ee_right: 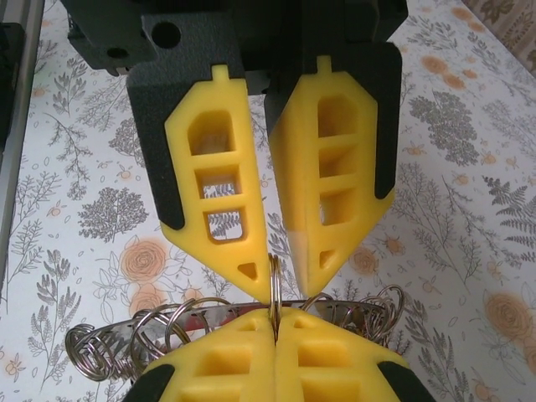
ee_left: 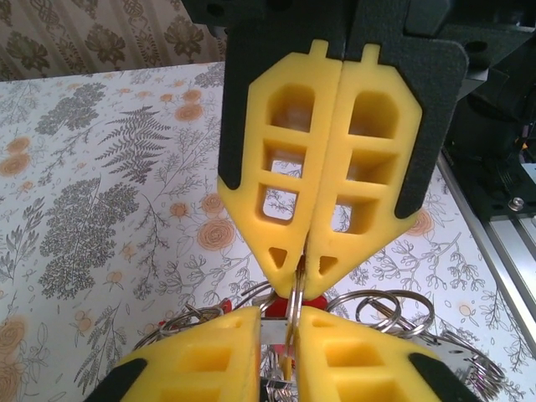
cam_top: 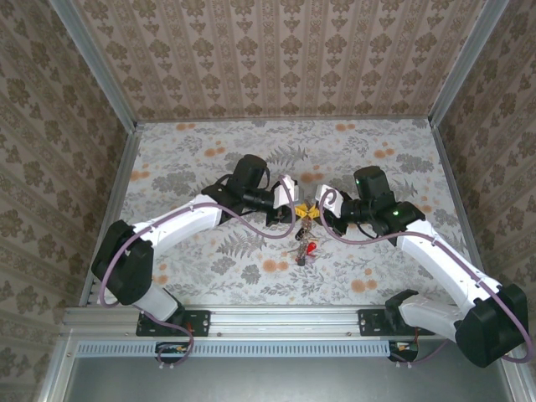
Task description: Put the keys on the keyring
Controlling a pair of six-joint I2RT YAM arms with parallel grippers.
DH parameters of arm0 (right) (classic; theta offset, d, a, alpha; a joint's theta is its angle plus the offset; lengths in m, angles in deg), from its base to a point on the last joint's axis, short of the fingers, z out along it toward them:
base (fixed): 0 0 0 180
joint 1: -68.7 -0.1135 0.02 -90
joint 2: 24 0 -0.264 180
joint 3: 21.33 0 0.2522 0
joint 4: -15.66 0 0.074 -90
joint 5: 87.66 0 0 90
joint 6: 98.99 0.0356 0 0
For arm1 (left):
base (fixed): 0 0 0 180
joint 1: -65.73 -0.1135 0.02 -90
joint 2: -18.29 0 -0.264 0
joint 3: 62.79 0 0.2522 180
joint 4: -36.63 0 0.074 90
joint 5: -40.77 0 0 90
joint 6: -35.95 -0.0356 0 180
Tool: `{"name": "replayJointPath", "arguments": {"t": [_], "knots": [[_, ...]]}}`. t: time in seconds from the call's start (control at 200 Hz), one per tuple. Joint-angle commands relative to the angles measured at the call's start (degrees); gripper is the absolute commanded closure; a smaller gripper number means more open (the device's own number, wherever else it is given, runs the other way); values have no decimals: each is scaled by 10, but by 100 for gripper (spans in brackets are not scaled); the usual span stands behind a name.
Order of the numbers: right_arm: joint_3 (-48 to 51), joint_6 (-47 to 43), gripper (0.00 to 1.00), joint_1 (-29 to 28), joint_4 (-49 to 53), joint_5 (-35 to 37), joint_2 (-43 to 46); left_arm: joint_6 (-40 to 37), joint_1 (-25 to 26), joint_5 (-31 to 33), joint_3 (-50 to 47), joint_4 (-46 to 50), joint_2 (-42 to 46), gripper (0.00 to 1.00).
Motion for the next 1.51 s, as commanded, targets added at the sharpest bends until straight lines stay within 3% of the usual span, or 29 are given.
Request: {"name": "replayJointPath", "arguments": {"t": [0.0, 0.06, 0.27, 0.435, 0.625, 0.79, 1.145, 1.5], "knots": [[-18, 5, 100, -4, -35, -28, 7, -19, 3, -23, 23, 17, -8, 89], [-16, 5, 99, -4, -34, -24, 6, -15, 2, -29, 22, 9, -8, 100], [25, 20, 88, -1, -50, 28, 25, 54, -12, -54, -20, -104, 15, 100], [63, 52, 86, 10, -74, 35, 26, 114, -27, -73, -55, -195, 32, 100], [78, 78, 89, 10, -100, 21, 25, 141, -28, -87, -62, -229, 27, 100], [76, 82, 90, 10, -105, 23, 29, 146, -27, -84, -66, -234, 26, 100], [67, 39, 79, 9, -84, 110, 77, 105, -21, -57, -48, -172, 23, 100], [29, 8, 75, 9, -75, -19, 59, 93, -15, -49, -41, -151, 24, 100]]}}
